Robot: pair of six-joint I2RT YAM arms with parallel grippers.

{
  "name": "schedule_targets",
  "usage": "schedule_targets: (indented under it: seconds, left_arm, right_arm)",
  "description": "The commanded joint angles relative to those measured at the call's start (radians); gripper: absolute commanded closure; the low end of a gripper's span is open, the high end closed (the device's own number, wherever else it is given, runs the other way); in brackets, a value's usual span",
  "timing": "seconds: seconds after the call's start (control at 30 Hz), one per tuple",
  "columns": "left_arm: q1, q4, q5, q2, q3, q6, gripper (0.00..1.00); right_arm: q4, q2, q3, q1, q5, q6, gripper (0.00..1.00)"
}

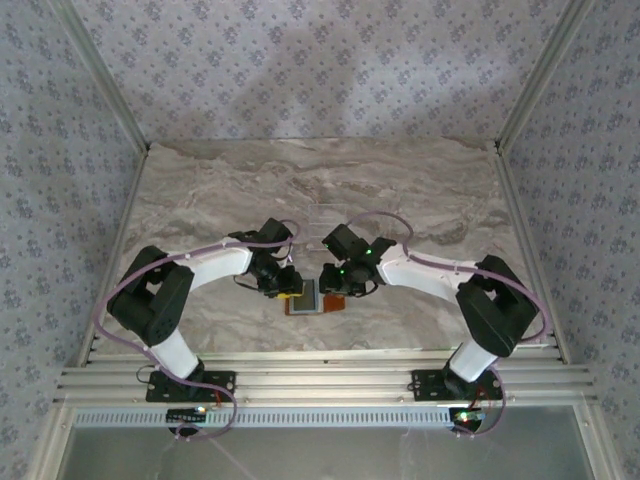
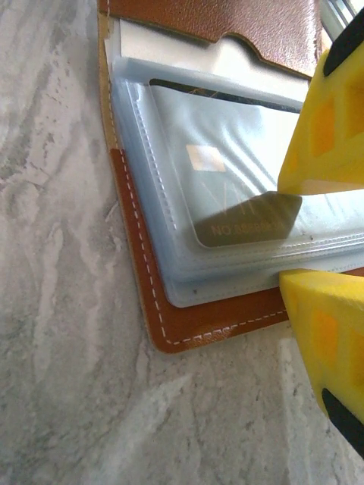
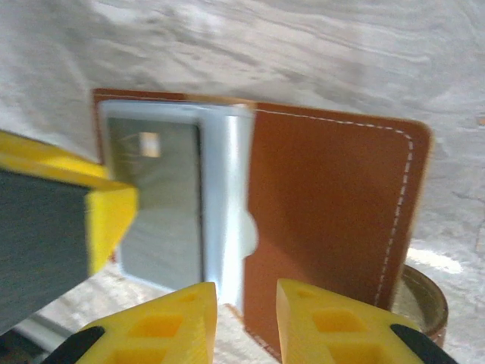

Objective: Take the credit cards out of the card holder

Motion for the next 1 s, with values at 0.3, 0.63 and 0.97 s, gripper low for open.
schedule_targets:
  seconds: [0.3, 0.63, 0.97]
  left_arm:
    - [0.005, -0.048, -0.025, 0.011, -0.016, 0.012, 0.68]
    - [0.010, -0.080, -0.025, -0.027, 0.053, 0.000, 0.68]
    - [0.049, -0.112, -0.057, -0.085, 0.039, -0.004, 0.67]
  right_arm:
    - [-0.050, 0.132, -0.021, -0.012, 0.087, -0.045, 0.80]
    - [-0.085, 0.051, 0.029, -0.008, 0.061, -0.053, 0.82]
    - [-0.065, 0.075, 0.102, 0.003, 0.004, -0.057, 0.81]
